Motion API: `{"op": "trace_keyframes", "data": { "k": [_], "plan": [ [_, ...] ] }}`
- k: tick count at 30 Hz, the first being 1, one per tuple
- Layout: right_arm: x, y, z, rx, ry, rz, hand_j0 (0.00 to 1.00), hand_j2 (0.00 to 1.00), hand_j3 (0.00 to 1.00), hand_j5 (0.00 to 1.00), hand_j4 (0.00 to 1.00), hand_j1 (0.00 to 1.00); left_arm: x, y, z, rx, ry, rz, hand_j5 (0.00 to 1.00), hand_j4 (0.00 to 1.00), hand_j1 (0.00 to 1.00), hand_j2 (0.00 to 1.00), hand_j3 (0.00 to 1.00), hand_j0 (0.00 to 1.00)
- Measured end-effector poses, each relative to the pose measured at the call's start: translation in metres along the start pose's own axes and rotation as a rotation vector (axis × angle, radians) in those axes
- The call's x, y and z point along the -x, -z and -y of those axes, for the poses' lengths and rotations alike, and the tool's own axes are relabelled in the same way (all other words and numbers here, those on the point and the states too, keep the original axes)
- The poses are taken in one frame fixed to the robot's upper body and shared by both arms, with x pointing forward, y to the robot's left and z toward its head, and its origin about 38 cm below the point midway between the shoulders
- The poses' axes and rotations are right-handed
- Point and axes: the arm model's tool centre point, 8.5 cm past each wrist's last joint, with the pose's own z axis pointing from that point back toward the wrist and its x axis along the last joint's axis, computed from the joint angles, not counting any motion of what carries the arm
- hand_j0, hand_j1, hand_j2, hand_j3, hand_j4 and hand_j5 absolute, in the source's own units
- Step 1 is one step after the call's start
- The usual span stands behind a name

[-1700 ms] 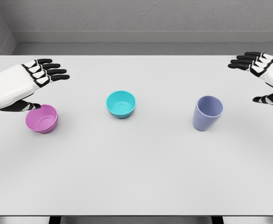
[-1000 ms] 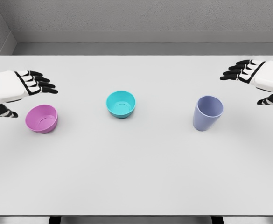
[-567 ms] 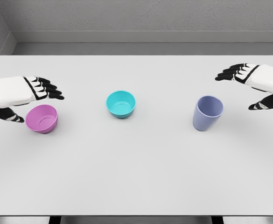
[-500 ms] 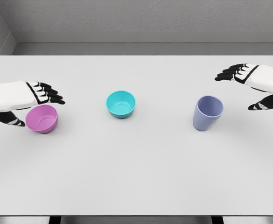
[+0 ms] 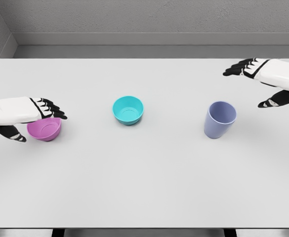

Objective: Stacking bowl and cup with both arms

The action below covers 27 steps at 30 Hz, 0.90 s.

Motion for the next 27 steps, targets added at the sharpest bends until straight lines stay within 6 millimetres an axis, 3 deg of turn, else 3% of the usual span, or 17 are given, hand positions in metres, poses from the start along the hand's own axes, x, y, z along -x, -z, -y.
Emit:
{"op": "trace_keyframes", "data": {
  "k": [3,6,9,15,18,24,27],
  "plan": [
    [0.004,0.003,0.0,-0.032,0.0,-0.007,1.0,1.0,1.0,1.0,1.0,1.0,0.008,0.003,-0.01,-0.019,0.008,-0.017,1.0,1.0,1.0,1.0,1.0,1.0],
    [0.009,0.004,-0.009,-0.065,0.02,-0.019,1.0,1.0,1.0,1.0,1.0,1.0,0.01,0.013,-0.002,-0.003,-0.012,-0.009,1.0,1.0,1.0,1.0,1.0,1.0],
    [0.018,0.007,0.0,-0.07,0.018,-0.037,1.0,1.0,1.0,1.0,1.0,1.0,0.01,0.017,0.004,0.007,-0.024,-0.003,1.0,1.0,1.0,1.0,1.0,1.0],
    [0.029,0.008,-0.025,-0.129,0.09,-0.059,1.0,1.0,1.0,1.0,1.0,1.0,0.011,0.018,0.007,0.013,-0.03,-0.003,1.0,1.0,1.0,1.0,1.0,1.0],
    [0.032,0.002,-0.014,-0.122,0.099,-0.068,1.0,1.0,1.0,1.0,1.0,1.0,0.011,0.018,0.008,0.015,-0.032,-0.003,1.0,1.0,1.0,1.0,1.0,1.0],
    [0.033,-0.011,-0.021,-0.142,0.161,-0.075,1.0,1.0,1.0,1.0,1.0,1.0,0.015,0.017,0.014,0.024,-0.05,-0.015,1.0,1.0,1.0,1.0,1.0,1.0],
    [0.034,-0.015,-0.012,-0.131,0.165,-0.08,1.0,1.0,1.0,1.0,1.0,1.0,0.021,0.016,0.017,0.034,-0.06,-0.031,1.0,1.0,1.0,1.0,1.0,1.0]
  ]
}}
